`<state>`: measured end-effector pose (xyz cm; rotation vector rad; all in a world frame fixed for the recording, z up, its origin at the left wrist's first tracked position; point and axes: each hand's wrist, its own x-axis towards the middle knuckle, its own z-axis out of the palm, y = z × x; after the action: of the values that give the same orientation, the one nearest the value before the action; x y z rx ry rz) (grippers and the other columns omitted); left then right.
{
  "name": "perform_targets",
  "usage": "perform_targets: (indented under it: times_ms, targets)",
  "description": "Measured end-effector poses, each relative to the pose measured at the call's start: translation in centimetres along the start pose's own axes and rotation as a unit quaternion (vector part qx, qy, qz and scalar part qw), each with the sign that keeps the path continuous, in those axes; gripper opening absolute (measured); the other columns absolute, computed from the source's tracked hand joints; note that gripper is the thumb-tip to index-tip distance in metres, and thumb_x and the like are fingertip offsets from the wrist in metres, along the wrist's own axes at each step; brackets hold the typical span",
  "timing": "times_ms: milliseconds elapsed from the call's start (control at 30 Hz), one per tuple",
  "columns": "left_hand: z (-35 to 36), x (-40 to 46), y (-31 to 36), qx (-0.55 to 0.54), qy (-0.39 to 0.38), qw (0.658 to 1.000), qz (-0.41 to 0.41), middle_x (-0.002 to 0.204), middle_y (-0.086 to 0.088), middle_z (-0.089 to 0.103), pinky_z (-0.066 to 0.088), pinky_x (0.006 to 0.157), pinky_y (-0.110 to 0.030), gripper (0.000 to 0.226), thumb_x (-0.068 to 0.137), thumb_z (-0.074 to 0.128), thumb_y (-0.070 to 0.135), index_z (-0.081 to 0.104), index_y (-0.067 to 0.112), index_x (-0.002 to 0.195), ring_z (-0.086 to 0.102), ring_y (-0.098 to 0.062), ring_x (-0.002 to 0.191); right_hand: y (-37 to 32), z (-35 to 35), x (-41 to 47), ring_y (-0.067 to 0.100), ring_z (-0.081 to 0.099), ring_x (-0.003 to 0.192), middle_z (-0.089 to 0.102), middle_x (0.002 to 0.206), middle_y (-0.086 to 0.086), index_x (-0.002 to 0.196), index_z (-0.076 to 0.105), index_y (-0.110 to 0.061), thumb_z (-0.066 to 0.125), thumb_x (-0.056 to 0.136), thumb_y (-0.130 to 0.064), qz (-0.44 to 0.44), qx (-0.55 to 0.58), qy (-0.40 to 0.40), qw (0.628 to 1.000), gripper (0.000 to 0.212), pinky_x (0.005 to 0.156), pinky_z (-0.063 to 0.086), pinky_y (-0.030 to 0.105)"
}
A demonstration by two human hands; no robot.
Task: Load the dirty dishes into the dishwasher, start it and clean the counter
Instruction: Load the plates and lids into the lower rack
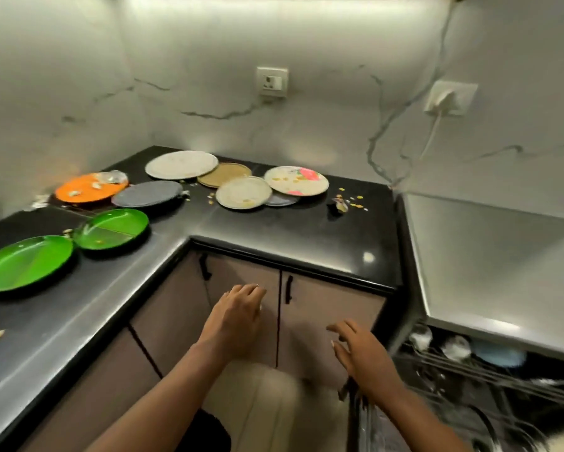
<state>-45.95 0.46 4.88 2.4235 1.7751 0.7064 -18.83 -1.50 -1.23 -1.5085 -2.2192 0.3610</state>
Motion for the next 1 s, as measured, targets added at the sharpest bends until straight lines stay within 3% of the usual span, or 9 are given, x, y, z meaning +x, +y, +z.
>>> perform_targets:
  times_ms: [267,467,633,800,1000]
  targets:
    - [-3.3,2.6,-8.7,0.035,0.038,0.991,-0.126,0.126,-0.001,0.06,0.049,0.092,-0.039,0.036,0.09,0.055,0.018,0.058,0.014,0.126,0.055,-0.024,0.111,-4.2,1.9,11.1,0.004,0.057,0.093,0.056,0.112,-0.011,0.117,0.061,-0.024,0.064,0.09,-0.022,-0.091,0.057,0.015,0.994,0.026,0.079,0.052,0.021]
    - [-3.3,7.7,-13.9,0.076,0.081,0.976,-0.185,0.147,-0.009,0.041,0.042,0.104,-0.04,0.042,0.085,0.06,0.011,0.057,0.011,0.127,0.044,-0.028,0.129,-4.8,4.1,21.5,0.007,0.061,0.085,0.059,0.104,-0.009,0.111,0.063,-0.022,0.068,0.086,-0.015,-0.152,0.093,0.012,0.984,0.026,0.073,0.053,0.025]
    - [-2.8,11.5,-18.9,0.11,0.065,0.956,-0.265,0.149,-0.011,0.038,0.038,0.105,-0.039,0.042,0.084,0.064,0.015,0.056,0.013,0.126,0.042,-0.03,0.131,-5.4,6.4,31.3,0.006,0.061,0.088,0.059,0.106,-0.01,0.111,0.063,-0.023,0.065,0.089,-0.015,-0.199,0.118,-0.004,0.973,0.024,0.075,0.051,0.023]
    - [-2.5,13.8,-23.0,0.096,0.046,0.933,-0.344,0.156,-0.007,0.025,0.023,0.114,-0.029,0.061,0.088,0.064,0.026,0.039,0.012,0.142,0.026,-0.022,0.142,-7.1,9.2,39.3,0.01,0.062,0.092,0.059,0.111,-0.008,0.116,0.061,-0.023,0.062,0.09,-0.02,-0.265,0.107,-0.069,0.956,0.026,0.076,0.05,0.022]
    - [-1.7,17.0,-26.3,0.064,0.032,0.91,-0.409,0.156,-0.007,0.024,0.018,0.117,-0.027,0.073,0.085,0.069,0.028,0.033,0.011,0.146,0.023,-0.02,0.143,-10.8,12.9,46.4,0.017,0.063,0.095,0.059,0.112,-0.001,0.119,0.061,-0.018,0.064,0.089,-0.018,-0.299,0.109,-0.097,0.943,0.029,0.079,0.049,0.027]
